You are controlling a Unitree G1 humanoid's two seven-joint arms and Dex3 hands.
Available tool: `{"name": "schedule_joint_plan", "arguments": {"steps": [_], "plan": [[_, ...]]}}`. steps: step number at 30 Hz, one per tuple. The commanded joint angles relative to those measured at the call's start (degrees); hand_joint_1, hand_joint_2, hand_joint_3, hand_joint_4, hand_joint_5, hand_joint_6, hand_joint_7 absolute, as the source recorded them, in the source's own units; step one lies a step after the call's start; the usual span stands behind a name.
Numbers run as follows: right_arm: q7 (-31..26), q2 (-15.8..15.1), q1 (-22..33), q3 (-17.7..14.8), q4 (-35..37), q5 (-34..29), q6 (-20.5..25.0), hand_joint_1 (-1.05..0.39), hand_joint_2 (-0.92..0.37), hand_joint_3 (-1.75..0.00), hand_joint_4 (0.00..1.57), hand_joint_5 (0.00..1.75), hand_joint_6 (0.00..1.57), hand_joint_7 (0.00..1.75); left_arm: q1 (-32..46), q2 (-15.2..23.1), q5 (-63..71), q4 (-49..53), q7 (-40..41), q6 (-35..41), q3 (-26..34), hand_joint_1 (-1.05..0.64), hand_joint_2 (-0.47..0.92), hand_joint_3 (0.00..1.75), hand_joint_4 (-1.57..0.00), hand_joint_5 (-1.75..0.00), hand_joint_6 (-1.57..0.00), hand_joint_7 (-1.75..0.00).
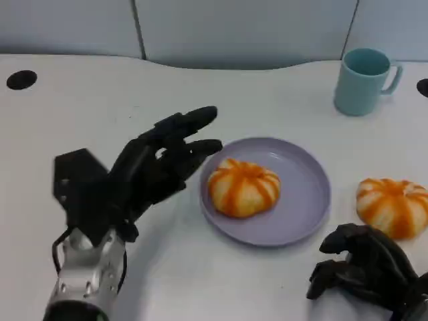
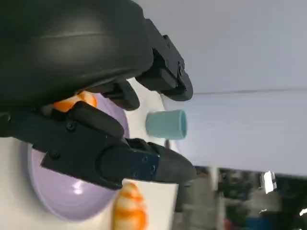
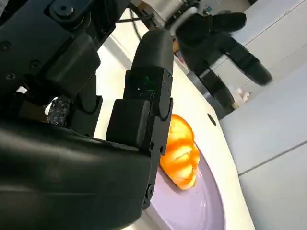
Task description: Grasp the bread from the table and place it into the plate.
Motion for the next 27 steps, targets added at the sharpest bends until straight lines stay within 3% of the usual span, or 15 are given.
{"name": "schedule_joint_plan", "arguments": {"steps": [1, 3, 5, 6, 9, 12, 19, 27], "plan": [[-0.54, -0.9, 1.07, -0.25, 1.09, -0.52, 0.29, -1.05, -0.36, 0.0, 1.57, 0.43, 1.57, 0.2, 6.75, -1.45, -8.44, -9.89, -0.65, 9.77, 3.94, -0.59, 0.92, 0.2, -0.7, -0.76, -0.75, -0.18], [-0.7, -0.87, 1.21, -0.18, 0.78, -0.52, 0.47, -1.05, -0.36, -0.01, 1.57, 0.44, 1.57, 0.2, 10.43, -1.56, -9.47, -14.22, -0.26, 11.42, 4.61, -0.59, 0.92, 0.28, -0.72, -1.02, -0.84, -0.3], [-0.96, -0.79, 1.39, -0.08, 0.39, -0.57, 0.5, -1.05, -0.36, 0.0, 1.57, 0.44, 1.57, 0.2, 13.77, -1.65, -10.19, -17.75, -0.35, 12.43, 5.17, -0.6, 0.92, 0.36, -0.69, -1.24, -0.76, -0.66], [-0.92, -0.76, 1.41, -0.06, 0.37, -0.54, 0.48, -1.05, -0.36, 0.0, 1.57, 0.44, 1.57, 0.21, 15.31, -1.78, -11.06, -19.35, -0.65, 13.27, 5.54, -0.58, 0.92, 0.37, -0.66, -1.44, -0.68, -0.97], [-0.67, -0.73, 1.38, -0.1, 0.54, -0.33, 0.69, -1.05, -0.36, 0.0, 1.57, 0.43, 1.57, 0.21, 19.74, -2.68, -13.71, -23.82, 0.2, 16.23, 6.6, -0.55, 0.92, 0.34, -0.66, -1.69, -0.61, -1.36], [-1.35, -0.79, 1.62, 0.2, -0.3, -0.64, 1.18, -1.05, -0.36, 0.0, 1.57, 0.43, 1.57, 0.21, 25.07, -3.4, -14.35, -28.29, 1.6, 18.68, 6.69, -0.54, 0.92, 0.33, -0.71, -1.74, -0.54, -1.64], [-1.39, -0.99, 1.92, 0.21, -1.21, -0.41, 2.03, -1.05, -0.35, 0.0, 1.57, 0.43, 1.57, 0.21, 33.39, -5.19, -12.76, -33.32, 3.56, 19.1, 6.09, -0.47, 0.92, 0.38, -0.75, -1.75, -0.42, -1.75], [0.22, -1.61, 1.35, -0.67, 0.95, -0.14, 1.0, -1.05, -0.35, 0.0, 1.57, 0.44, 1.57, 0.2, 33.25, -5.14, -10.87, -28.04, 1.49, 13.57, 6.8, -0.48, 0.92, 0.28, -0.82, -1.75, -0.52, -1.75]]}}
